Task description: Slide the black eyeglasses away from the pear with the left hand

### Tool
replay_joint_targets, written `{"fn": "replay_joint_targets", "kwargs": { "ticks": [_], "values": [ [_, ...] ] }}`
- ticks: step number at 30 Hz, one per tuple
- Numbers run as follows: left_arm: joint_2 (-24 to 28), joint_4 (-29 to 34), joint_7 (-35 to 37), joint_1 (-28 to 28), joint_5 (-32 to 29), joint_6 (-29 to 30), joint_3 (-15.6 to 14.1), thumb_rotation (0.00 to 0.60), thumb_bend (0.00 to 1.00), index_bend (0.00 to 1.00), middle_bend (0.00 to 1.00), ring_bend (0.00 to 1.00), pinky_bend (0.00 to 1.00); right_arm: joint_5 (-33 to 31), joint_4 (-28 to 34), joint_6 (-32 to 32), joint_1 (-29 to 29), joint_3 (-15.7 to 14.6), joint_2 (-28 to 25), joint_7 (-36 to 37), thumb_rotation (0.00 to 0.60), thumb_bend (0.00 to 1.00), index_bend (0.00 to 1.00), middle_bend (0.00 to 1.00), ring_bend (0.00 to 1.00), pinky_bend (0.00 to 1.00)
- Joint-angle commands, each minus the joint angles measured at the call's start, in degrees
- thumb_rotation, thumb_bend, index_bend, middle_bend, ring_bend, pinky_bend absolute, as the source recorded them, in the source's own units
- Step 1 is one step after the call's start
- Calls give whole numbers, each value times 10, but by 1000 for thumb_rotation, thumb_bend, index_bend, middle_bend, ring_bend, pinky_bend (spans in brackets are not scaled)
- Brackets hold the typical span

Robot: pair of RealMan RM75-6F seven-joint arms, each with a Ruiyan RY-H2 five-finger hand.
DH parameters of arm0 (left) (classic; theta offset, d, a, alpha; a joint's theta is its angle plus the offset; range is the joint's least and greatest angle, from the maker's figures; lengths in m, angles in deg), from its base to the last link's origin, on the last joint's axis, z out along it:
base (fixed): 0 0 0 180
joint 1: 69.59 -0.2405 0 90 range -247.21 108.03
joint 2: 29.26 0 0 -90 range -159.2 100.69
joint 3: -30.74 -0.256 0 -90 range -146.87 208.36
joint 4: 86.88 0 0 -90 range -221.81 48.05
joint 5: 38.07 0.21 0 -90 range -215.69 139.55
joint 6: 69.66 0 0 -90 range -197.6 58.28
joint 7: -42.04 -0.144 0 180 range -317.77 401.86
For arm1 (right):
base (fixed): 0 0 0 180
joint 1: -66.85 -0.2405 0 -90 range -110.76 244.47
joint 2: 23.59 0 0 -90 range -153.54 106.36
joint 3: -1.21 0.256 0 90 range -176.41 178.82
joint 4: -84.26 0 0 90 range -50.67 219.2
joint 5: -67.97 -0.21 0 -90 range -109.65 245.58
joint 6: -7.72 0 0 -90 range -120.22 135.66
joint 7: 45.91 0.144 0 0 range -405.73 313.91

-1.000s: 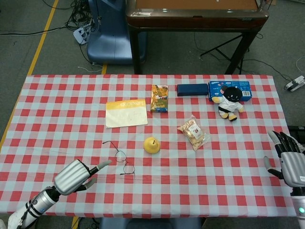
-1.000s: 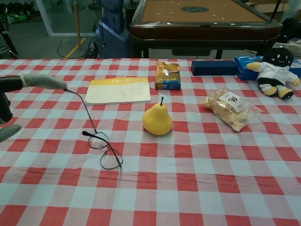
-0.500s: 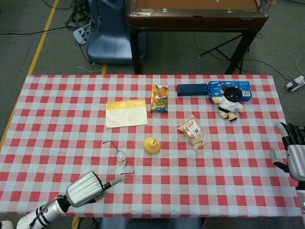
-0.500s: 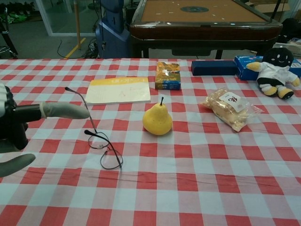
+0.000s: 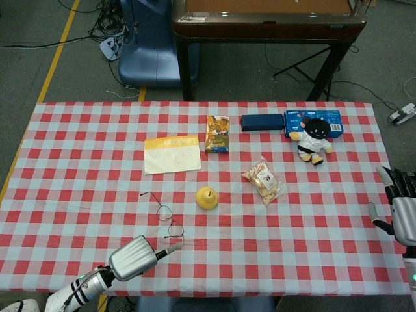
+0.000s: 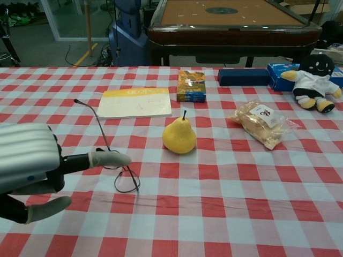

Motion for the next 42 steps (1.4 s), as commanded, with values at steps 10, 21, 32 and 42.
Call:
{"fn": "replay_joint_targets", "kwargs": {
  "ticks": [10,21,32,42],
  "values": [
    [-37,-1,-35,7,-48,-38,19,600,511,0,1000,926,973,0,-4,-4,6,-4,4,6,600,428,0,87,0,69],
    [-53,-11,-61,11,-86,-59,24,600,512,0,1000,927,973,-2,-8,-9,12,-6,5,12,600,428,0,87,0,69],
    [-60,-21,-68,14,-107,-65,26,600,511,0,1000,929,973,-2,-10,-7,12,-6,6,15,600,428,0,87,0,69],
    [-73,-46,-65,21,-139,-80,32,600,511,0,1000,931,973,-1,-11,-7,13,-6,7,17,600,428,0,87,0,69]
  ]
}}
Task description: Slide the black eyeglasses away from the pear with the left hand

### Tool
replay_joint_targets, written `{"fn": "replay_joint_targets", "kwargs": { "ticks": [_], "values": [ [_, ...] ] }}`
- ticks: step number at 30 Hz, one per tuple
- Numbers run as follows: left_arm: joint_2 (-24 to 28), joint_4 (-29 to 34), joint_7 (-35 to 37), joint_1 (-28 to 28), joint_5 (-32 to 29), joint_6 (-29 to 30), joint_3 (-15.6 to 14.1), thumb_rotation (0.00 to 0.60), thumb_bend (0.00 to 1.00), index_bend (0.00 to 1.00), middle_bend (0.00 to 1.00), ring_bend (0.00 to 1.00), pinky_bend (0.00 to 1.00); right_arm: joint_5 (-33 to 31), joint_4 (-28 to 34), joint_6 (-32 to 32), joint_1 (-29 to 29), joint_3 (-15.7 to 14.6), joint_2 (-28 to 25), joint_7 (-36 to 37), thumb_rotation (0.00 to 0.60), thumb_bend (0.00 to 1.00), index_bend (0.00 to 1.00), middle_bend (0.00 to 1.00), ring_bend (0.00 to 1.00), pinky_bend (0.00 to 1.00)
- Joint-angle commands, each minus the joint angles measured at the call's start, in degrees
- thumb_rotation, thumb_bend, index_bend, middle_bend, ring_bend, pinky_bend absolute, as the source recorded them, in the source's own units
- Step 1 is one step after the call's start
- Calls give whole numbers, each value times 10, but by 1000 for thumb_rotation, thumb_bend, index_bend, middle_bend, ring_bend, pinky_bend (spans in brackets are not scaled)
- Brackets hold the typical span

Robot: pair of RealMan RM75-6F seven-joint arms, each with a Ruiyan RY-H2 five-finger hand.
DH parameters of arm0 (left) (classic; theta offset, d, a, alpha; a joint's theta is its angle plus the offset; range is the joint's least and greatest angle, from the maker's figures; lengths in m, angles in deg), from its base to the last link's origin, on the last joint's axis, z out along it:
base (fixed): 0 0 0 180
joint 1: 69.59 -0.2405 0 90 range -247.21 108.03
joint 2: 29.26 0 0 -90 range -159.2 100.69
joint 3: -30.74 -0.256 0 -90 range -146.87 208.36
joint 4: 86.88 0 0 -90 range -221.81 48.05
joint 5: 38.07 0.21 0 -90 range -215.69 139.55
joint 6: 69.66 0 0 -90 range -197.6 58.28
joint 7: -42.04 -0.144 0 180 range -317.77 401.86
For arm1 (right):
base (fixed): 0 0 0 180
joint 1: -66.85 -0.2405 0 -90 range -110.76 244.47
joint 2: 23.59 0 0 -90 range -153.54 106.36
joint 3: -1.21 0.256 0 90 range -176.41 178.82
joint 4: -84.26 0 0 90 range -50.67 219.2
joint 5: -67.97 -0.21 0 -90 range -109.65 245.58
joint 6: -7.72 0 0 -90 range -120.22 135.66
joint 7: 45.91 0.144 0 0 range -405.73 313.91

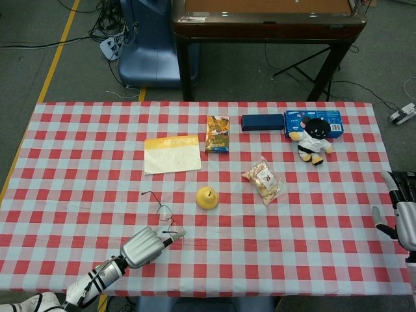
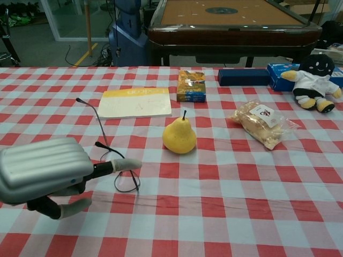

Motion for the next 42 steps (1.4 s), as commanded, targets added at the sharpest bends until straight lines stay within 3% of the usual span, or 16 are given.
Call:
{"fn": "replay_joint_targets", "kwargs": {
  "ticks": [1,26,42],
  "values": [
    [-5,-6,0,3,-11,-6,3,600,511,0,1000,931,973,0,0,0,0,0,0,0,600,428,0,87,0,69],
    [-39,-57,-4,28,-107,-51,22,600,512,0,1000,932,973,5,0,-8,7,-2,-2,7,600,428,0,87,0,69],
    [8,-1,-16,11,-77,3,0,600,512,0,1000,932,973,8,-5,-8,6,-1,0,13,600,428,0,87,0,69]
  ]
}}
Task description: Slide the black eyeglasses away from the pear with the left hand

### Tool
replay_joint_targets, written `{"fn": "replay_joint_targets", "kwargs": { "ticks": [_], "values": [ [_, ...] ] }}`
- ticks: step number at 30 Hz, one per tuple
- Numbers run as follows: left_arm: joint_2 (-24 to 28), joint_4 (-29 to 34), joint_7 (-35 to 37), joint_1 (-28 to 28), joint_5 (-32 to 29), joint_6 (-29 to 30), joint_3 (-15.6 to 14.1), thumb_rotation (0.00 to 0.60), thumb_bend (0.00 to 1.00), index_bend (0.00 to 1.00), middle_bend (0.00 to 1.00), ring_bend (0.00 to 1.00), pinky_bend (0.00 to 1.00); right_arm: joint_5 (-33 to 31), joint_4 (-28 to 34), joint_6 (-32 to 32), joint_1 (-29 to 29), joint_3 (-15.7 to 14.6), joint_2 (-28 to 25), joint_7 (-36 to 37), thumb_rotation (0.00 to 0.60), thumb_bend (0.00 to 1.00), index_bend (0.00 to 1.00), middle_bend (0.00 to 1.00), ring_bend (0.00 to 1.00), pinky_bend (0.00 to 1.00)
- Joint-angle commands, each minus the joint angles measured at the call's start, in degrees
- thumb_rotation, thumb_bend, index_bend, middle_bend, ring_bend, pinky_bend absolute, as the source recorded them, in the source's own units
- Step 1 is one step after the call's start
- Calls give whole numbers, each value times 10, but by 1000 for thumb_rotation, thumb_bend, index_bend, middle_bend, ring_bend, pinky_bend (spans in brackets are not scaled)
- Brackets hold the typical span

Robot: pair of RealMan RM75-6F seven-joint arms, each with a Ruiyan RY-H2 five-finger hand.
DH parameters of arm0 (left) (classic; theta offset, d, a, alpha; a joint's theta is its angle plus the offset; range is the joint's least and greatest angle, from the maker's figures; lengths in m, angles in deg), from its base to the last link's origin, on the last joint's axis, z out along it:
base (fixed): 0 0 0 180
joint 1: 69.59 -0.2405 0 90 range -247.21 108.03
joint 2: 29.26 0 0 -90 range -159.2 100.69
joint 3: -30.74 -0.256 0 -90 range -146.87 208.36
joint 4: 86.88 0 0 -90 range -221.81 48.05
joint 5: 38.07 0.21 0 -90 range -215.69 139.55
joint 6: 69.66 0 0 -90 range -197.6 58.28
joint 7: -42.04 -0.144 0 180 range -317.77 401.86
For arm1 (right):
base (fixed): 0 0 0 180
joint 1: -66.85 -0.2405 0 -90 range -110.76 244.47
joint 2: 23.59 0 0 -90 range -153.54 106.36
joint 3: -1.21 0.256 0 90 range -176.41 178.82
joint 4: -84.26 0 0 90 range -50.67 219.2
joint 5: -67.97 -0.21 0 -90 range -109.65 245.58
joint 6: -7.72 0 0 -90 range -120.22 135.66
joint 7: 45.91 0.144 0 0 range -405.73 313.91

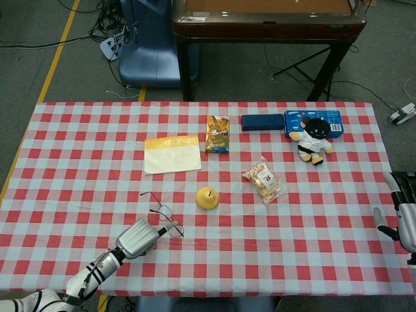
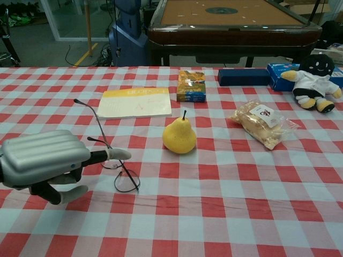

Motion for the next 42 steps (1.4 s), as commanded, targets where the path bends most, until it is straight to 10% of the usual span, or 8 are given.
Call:
{"fn": "replay_joint_targets", "kwargs": {
  "ticks": [1,42],
  "values": [
    [2,0,-4,-1,-3,-1,-2,600,511,0,1000,932,973,0,0,0,0,0,0,0,600,428,0,87,0,69],
    [-15,-32,11,8,-49,-20,4,600,511,0,1000,929,973,-1,5,-2,3,1,-2,-5,600,428,0,87,0,69]
  ]
}}
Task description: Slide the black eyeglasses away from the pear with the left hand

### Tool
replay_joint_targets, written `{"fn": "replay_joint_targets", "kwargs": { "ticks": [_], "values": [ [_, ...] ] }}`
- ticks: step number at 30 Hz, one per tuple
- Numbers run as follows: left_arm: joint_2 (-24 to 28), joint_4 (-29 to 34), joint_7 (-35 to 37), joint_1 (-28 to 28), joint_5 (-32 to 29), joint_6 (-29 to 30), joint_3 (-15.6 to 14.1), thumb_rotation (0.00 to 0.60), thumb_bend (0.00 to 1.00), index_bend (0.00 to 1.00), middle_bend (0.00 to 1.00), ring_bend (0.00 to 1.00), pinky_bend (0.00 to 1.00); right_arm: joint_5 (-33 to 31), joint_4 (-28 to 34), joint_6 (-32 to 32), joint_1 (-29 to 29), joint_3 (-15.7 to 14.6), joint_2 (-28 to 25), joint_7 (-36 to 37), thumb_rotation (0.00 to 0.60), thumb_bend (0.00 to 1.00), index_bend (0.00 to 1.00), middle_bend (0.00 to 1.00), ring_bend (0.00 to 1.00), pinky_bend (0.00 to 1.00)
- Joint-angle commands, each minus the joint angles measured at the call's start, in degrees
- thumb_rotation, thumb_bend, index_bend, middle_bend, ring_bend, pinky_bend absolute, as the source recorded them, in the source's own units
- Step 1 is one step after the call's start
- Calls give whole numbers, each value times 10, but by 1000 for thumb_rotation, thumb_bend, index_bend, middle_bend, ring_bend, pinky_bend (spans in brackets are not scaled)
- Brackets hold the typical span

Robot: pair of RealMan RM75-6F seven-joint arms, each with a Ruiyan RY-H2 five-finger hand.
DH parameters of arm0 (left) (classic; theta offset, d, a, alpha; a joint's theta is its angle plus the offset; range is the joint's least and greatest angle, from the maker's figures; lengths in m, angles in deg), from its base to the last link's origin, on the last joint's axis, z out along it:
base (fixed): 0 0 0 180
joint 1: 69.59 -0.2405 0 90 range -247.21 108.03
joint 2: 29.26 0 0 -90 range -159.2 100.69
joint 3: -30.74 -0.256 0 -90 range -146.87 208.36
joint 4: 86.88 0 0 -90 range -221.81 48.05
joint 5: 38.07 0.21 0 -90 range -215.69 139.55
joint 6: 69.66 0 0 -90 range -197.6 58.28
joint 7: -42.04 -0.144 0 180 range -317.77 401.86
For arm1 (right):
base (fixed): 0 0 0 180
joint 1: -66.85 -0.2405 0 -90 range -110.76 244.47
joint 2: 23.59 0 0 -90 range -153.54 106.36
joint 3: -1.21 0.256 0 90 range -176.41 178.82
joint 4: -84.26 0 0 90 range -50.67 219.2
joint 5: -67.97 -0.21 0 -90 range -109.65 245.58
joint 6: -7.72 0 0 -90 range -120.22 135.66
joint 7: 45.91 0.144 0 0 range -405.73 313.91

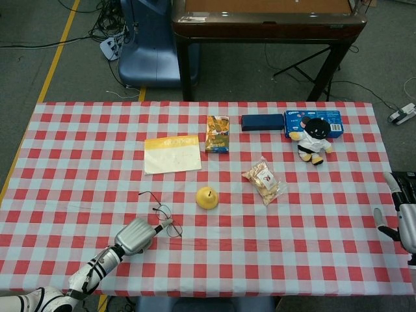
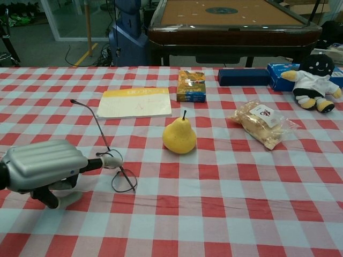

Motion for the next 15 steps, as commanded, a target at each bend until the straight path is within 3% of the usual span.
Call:
{"fn": "replay_joint_targets", "kwargs": {
  "ticks": [1,9,15],
  "values": [
    [11,12,12,-3,6,13,2,600,511,0,1000,929,973,0,1,-1,0,0,0,0,600,428,0,87,0,69],
    [47,25,64,-3,-27,10,21,600,512,0,1000,928,973,4,1,-5,2,-1,-1,2,600,427,0,87,0,69],
    [53,0,104,3,-64,-13,33,600,511,0,1000,928,973,6,-1,-7,3,-1,1,5,600,428,0,87,0,69]
  ]
}}
